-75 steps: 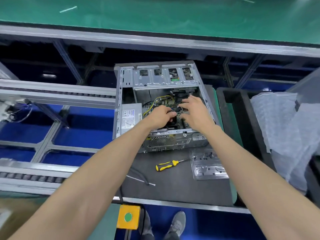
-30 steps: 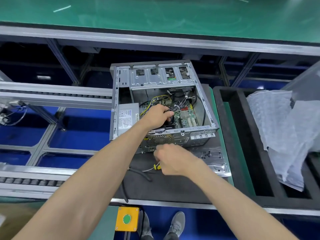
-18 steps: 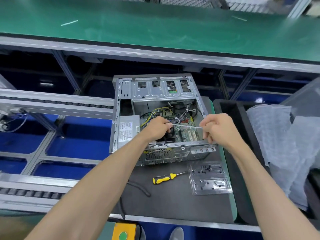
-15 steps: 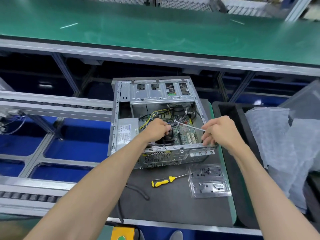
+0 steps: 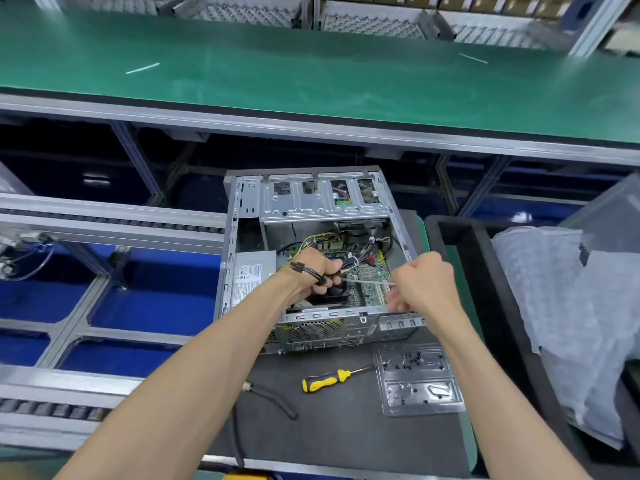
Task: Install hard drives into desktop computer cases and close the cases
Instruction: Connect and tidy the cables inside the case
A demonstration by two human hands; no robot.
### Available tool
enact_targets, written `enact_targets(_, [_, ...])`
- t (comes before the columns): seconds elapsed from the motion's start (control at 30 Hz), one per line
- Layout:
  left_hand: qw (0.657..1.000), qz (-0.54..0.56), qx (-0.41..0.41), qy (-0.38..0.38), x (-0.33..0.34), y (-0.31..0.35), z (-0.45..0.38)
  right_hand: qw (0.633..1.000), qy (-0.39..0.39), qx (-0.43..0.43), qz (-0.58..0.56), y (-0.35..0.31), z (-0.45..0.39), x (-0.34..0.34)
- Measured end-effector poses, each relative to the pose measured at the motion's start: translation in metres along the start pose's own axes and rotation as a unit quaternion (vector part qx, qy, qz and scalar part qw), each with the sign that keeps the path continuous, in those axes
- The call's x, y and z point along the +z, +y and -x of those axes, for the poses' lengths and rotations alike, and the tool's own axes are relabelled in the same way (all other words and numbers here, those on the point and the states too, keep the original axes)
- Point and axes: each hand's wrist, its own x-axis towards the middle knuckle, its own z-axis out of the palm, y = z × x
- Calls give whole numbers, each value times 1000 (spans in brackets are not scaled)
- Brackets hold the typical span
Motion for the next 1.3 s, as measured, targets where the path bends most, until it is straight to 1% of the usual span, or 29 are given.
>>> enact_targets(0.07, [999,35,7,9,1,-2,2,996,-23,44,-71,-1,-6,14])
enact_targets(0.13, [997,63,14,51,1,-6,1,983,-51,93,-147,-2,-13,29])
enact_targets(0.2, [994,78,33,74,2,-7,-1,967,-83,114,-211,-5,-20,41])
enact_targets(0.27, [990,102,33,96,4,-10,-3,956,-113,120,-242,-10,-26,51])
enact_targets(0.33, [985,134,30,101,4,-12,-3,954,-141,125,-234,-14,-30,58])
enact_targets(0.43, [990,111,31,85,-3,-17,-3,952,-166,133,-222,-18,-35,62])
enact_targets(0.47, [990,105,33,94,-4,-18,-1,954,-172,131,-209,-18,-36,63])
enact_targets(0.57, [979,139,58,139,-2,-16,0,962,-176,116,-172,-17,-37,64])
enact_targets(0.67, [977,96,76,172,0,-17,3,969,-178,100,-138,-16,-36,67])
enact_targets(0.8, [978,80,84,171,-3,-19,2,980,-169,62,-79,-16,-31,69])
enact_targets(0.9, [970,27,98,221,-2,-17,2,982,-163,47,-77,-15,-29,66])
enact_targets(0.97, [967,0,110,231,-3,-18,1,986,-148,11,-77,-12,-26,62])
enact_targets(1.0, [966,-12,118,230,-3,-17,1,990,-126,-29,-65,-10,-24,60])
enact_targets(1.07, [962,-56,135,229,-3,-16,2,990,-57,-127,-25,-6,-20,56])
enact_targets(1.13, [954,-110,156,230,-2,-15,4,978,-1,-209,4,-3,-18,55])
enact_targets(1.23, [942,-161,182,232,-1,-15,6,948,50,-311,32,-2,-18,60])
enact_targets(1.27, [938,-172,190,235,-1,-15,6,943,62,-327,26,-3,-18,63])
enact_targets(1.3, [934,-180,198,238,-1,-15,7,943,70,-324,7,-5,-18,65])
